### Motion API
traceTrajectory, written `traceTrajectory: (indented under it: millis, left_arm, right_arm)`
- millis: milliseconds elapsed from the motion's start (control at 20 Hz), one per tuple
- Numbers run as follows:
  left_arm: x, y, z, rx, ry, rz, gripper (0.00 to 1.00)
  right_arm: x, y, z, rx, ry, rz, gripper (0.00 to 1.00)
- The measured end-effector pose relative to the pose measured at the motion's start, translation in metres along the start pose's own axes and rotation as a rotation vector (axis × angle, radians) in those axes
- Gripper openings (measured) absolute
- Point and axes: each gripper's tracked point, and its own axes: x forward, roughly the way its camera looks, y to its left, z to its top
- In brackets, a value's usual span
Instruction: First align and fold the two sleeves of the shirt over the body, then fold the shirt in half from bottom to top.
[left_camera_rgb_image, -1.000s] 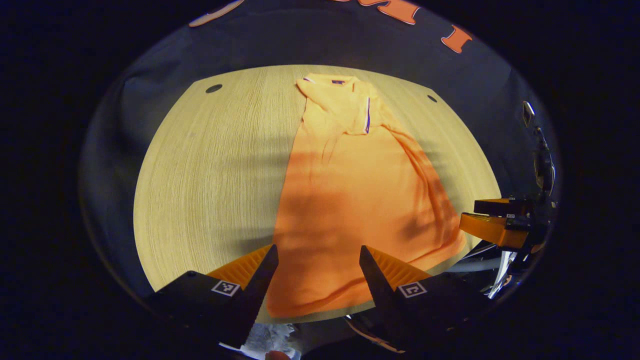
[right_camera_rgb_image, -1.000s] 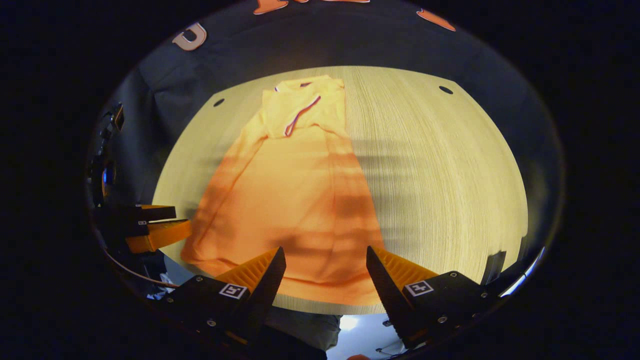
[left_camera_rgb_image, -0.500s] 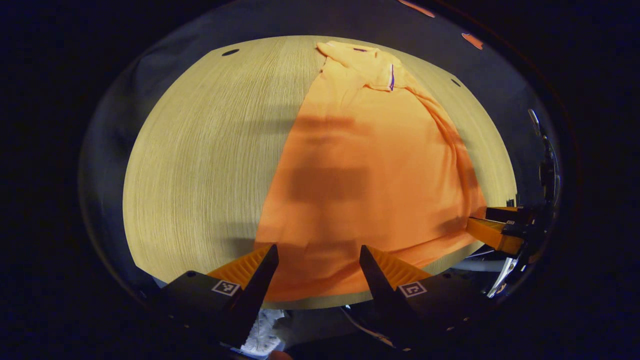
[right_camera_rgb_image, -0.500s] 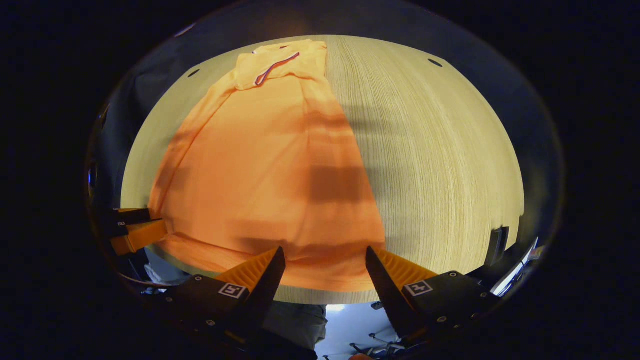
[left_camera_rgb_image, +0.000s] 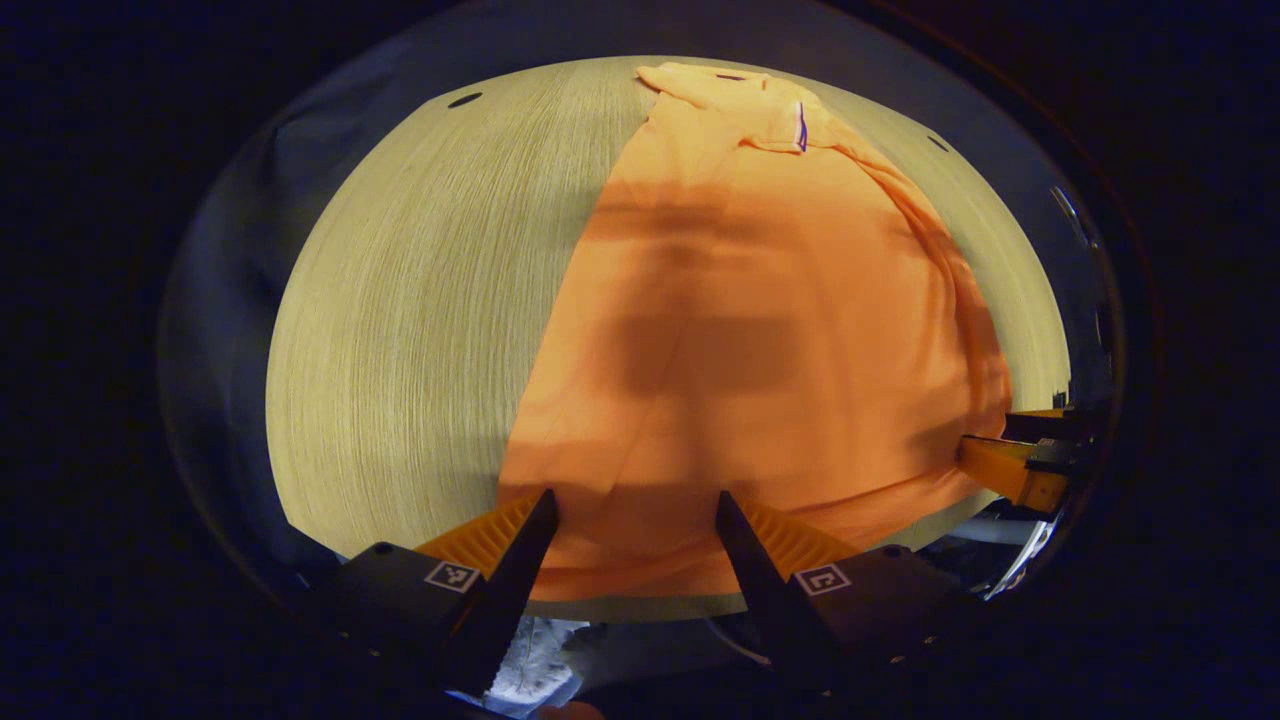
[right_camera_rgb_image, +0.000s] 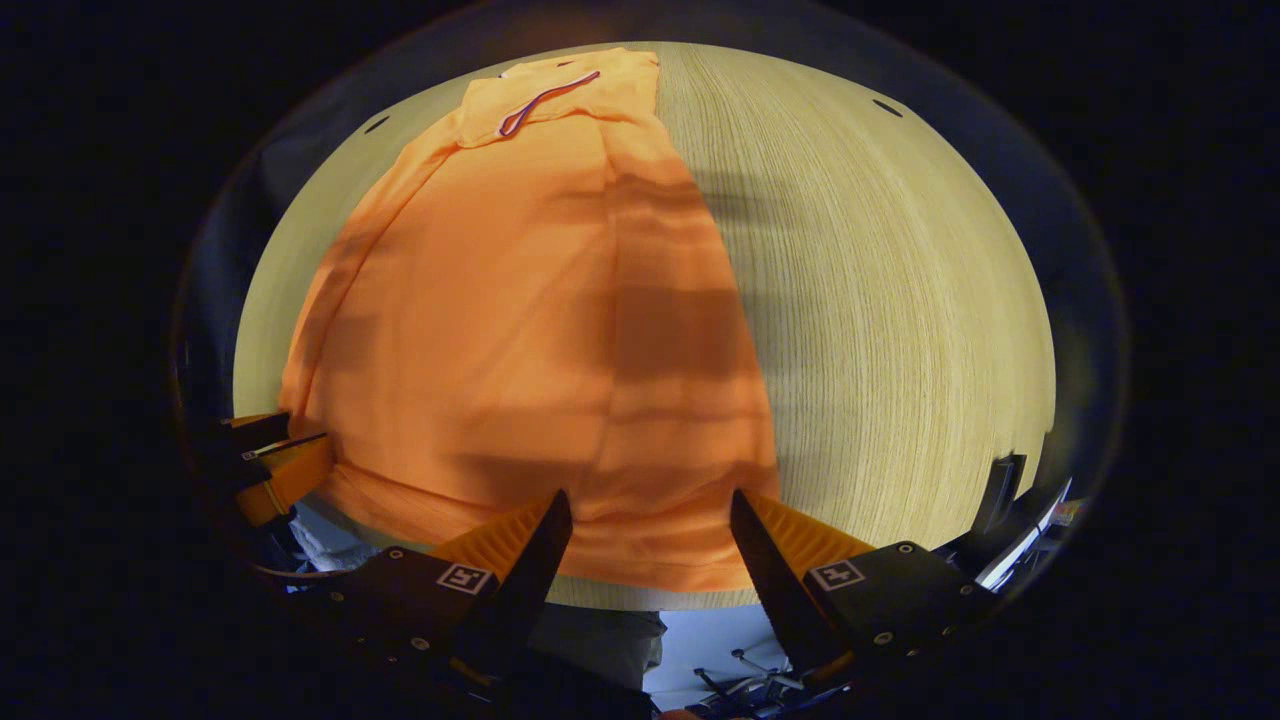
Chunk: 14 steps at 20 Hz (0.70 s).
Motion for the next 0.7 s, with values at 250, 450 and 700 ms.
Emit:
traceTrajectory:
  millis: [250,450,700]
  left_arm:
    - [0.004,-0.004,0.002,-0.019,-0.026,0.005,0.98]
    - [0.006,-0.003,0.004,-0.024,-0.043,0.006,0.98]
    - [0.006,-0.008,0.009,-0.03,-0.075,-0.002,0.74]
  right_arm:
    - [0.0,0.0,-0.001,-0.004,-0.019,0.0,0.99]
    - [0.0,0.003,0.0,0.028,-0.013,0.006,0.87]
    - [-0.001,0.011,0.0,-0.001,-0.055,0.052,0.27]
